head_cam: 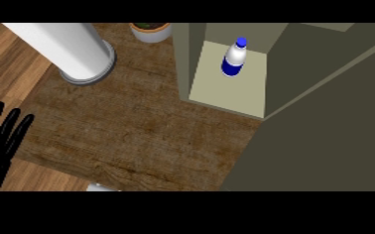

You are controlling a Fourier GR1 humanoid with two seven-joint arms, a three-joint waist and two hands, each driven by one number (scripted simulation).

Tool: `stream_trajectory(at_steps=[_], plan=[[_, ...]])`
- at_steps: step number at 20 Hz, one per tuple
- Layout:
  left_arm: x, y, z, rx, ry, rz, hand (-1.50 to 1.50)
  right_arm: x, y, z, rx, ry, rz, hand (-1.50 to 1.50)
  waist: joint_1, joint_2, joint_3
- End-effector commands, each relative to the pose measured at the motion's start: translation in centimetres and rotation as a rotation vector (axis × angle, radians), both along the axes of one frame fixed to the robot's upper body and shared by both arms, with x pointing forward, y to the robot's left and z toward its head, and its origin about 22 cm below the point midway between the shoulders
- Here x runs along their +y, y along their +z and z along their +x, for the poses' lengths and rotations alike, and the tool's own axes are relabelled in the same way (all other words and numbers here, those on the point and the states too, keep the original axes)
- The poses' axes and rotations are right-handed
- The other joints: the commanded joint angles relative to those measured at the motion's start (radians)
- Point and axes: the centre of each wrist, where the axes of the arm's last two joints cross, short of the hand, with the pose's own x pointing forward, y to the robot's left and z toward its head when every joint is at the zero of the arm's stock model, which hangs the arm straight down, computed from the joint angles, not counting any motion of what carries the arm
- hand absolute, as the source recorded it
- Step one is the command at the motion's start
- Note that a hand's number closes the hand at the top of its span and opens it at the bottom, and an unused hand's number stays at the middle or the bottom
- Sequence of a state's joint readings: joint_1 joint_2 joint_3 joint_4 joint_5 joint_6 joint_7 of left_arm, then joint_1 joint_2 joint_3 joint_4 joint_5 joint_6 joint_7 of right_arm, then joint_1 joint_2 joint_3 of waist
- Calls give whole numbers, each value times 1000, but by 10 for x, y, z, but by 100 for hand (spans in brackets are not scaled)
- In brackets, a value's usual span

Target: Pick up the bottled water, place it into the cabinet and close the cabinet

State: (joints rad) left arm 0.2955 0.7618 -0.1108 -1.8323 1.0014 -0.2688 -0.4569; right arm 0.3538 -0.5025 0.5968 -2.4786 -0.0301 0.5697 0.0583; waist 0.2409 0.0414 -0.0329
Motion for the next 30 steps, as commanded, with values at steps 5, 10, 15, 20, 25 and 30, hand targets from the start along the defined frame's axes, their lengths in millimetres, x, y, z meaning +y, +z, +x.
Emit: stream_trajectory(at_steps=[5,10,15,20,25,30], plan=[[1,7,5,-35,-26,4,-150,22,-10,-4,150,104,116,150,49,36,6],[1,7,6,-25,-46,6,-150,20,-14,3,173,37,142,150,48,39,8],[7,11,10,-51,-36,5,-150,18,-10,18,114,-65,108,150,38,30,6],[6,8,10,-29,-32,-1,-150,18,-6,43,51,-115,-21,150,40,28,8],[9,7,10,-22,-35,7,-150,27,-9,72,59,-166,-109,150,42,21,10],[11,7,11,-19,-25,4,-150,44,-10,108,92,-218,-126,150,40,15,16]])
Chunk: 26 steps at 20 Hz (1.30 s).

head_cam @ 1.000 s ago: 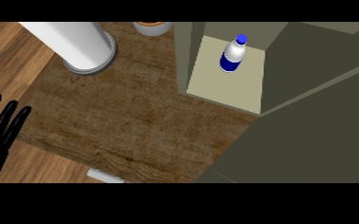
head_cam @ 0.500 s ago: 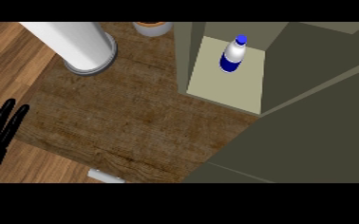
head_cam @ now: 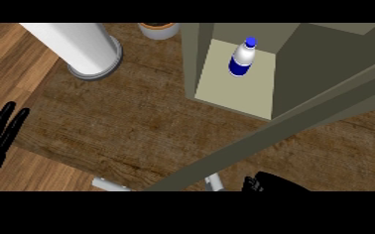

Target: Pick up the bottled water, place it into the cabinet and close the cabinet

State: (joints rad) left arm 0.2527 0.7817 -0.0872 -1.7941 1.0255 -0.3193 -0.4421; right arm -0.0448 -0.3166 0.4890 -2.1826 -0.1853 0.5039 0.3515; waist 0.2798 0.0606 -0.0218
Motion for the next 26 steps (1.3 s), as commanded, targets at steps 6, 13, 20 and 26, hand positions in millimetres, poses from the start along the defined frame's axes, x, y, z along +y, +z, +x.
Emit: stream_trajectory(at_steps=[6,13,20,26], plan=[[11,0,1,16,15,1,-150,49,6,67,94,-128,-34,150,-17,-8,8],[13,-9,-3,17,58,-26,-150,89,39,125,80,-387,42,150,-58,-24,13],[20,-8,-6,18,67,-27,-150,107,61,177,89,-582,110,150,-65,-22,18],[17,-15,-5,23,63,-43,-150,106,63,192,185,-687,226,-150,-80,-14,19]])
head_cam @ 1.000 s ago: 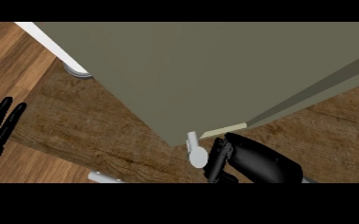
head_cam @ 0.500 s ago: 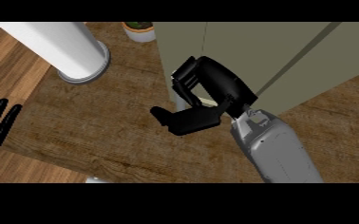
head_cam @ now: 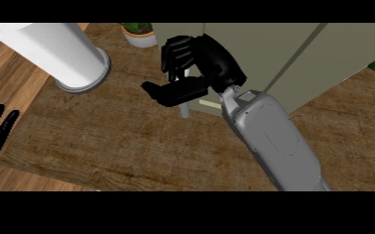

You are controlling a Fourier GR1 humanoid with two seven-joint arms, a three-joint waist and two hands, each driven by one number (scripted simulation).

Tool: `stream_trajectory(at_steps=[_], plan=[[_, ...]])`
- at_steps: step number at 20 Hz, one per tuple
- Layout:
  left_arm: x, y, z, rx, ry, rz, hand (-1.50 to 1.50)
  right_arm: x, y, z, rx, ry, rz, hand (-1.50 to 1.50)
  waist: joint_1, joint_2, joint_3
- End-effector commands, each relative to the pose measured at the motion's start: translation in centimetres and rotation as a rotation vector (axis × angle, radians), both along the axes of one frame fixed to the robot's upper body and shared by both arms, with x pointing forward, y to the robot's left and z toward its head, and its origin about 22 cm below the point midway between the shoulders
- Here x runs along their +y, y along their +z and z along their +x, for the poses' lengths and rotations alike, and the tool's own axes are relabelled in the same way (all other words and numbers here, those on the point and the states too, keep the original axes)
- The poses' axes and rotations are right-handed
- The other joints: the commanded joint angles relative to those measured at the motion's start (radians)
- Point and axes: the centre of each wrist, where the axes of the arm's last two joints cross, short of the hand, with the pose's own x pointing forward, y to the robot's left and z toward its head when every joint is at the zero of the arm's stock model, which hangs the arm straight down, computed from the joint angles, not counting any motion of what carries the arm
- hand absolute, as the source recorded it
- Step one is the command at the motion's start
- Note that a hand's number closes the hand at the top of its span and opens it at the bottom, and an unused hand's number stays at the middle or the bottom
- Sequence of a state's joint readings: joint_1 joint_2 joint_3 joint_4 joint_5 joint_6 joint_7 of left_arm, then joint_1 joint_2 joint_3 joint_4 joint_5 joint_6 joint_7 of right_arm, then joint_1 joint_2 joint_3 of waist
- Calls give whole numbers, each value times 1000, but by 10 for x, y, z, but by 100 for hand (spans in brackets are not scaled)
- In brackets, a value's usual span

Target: Pick up the bottled water, place it into the cabinet and close the cabinet

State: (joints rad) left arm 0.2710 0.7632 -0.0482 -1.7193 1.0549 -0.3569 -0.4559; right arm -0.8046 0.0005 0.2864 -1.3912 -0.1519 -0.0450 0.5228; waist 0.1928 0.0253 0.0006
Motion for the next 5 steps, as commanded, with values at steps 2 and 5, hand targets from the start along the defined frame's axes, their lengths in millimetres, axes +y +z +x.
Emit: stream_trajectory(at_steps=[2,5], plan=[[5,3,2,-7,10,0,-150,4,31,33,-18,-181,123,-150,-1,18,-4],[5,-4,-7,7,9,-2,-150,5,27,39,8,-188,137,-150,-3,13,-3]])
